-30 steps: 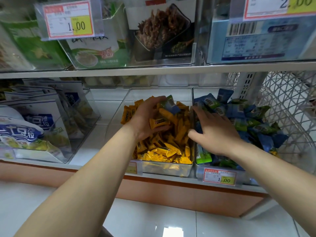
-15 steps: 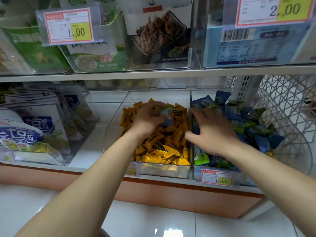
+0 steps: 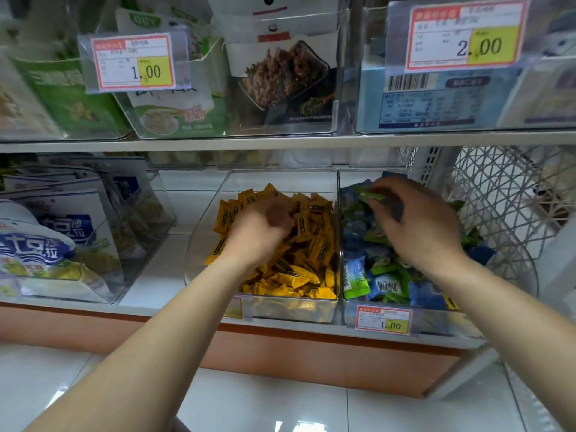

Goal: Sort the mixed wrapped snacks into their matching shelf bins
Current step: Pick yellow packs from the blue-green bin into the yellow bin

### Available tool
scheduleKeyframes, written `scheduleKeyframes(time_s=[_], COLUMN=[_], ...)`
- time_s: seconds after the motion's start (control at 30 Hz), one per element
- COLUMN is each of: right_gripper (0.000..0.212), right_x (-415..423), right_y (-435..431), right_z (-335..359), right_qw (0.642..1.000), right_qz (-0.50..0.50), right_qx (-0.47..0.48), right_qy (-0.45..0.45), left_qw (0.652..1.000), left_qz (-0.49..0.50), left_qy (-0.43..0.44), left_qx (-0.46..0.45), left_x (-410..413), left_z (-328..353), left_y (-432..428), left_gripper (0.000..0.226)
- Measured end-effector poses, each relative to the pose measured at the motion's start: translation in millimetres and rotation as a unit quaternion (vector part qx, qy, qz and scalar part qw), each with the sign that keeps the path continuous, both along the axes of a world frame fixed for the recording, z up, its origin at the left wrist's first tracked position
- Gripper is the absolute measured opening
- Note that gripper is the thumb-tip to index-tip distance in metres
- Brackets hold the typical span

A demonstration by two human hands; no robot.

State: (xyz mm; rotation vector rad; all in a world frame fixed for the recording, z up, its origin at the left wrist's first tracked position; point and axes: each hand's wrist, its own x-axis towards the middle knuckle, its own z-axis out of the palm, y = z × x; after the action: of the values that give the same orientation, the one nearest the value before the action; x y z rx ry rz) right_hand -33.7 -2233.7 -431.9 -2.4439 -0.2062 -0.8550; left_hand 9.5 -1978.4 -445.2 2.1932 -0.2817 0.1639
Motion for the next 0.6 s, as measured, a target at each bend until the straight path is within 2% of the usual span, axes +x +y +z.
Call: scheduleKeyframes(time_s=[0.03,0.1,0.13,0.17,0.2,0.33,0.4,0.5,0.6], right_gripper=[0.02,0.031,0.038,0.045,0.048,0.059,0.071,0.081,0.085], right_x=[1.2,5.3,7.2,8.6,8.9,11.6,15.6,18.5,18.4], right_y=[-8.6,-17.8,-18.7,-17.4,-13.8,13.9,29.3,40.5,39.4], right_z=[-0.2,0.3,-0.4,-1.4,-1.2,2.3,-2.7,-18.8,-23.0], right_qw=[0.995,0.969,0.952,0.943,0.946,0.975,0.969,0.953,0.957], right_qz=[-0.042,-0.095,-0.108,-0.112,-0.108,-0.046,0.004,0.024,0.025], right_qx=[-0.086,-0.2,-0.226,-0.227,-0.213,-0.162,-0.165,-0.176,-0.143], right_qy=[-0.004,0.11,0.177,0.217,0.22,0.146,0.185,0.246,0.252], left_qw=[0.998,0.987,0.981,0.976,0.973,0.973,0.976,0.975,0.955], left_qz=[0.009,0.002,-0.005,-0.011,-0.014,-0.019,-0.022,-0.031,-0.048], left_qy=[0.012,0.041,0.051,0.054,0.051,0.021,0.0,-0.032,-0.084], left_qx=[0.06,0.155,0.186,0.21,0.227,0.228,0.218,0.218,0.28], left_x=[3.2,7.6,9.7,11.3,13.2,20.9,27.8,43.4,67.4], left_z=[-6.3,-18.3,-22.8,-25.6,-26.8,-25.2,-24.3,-26.0,-31.0], left_y=[7.8,17.8,20.1,20.8,20.2,5.0,-8.5,-27.0,-40.8], left_gripper=[0.028,0.038,0.041,0.041,0.039,0.04,0.041,0.046,0.055])
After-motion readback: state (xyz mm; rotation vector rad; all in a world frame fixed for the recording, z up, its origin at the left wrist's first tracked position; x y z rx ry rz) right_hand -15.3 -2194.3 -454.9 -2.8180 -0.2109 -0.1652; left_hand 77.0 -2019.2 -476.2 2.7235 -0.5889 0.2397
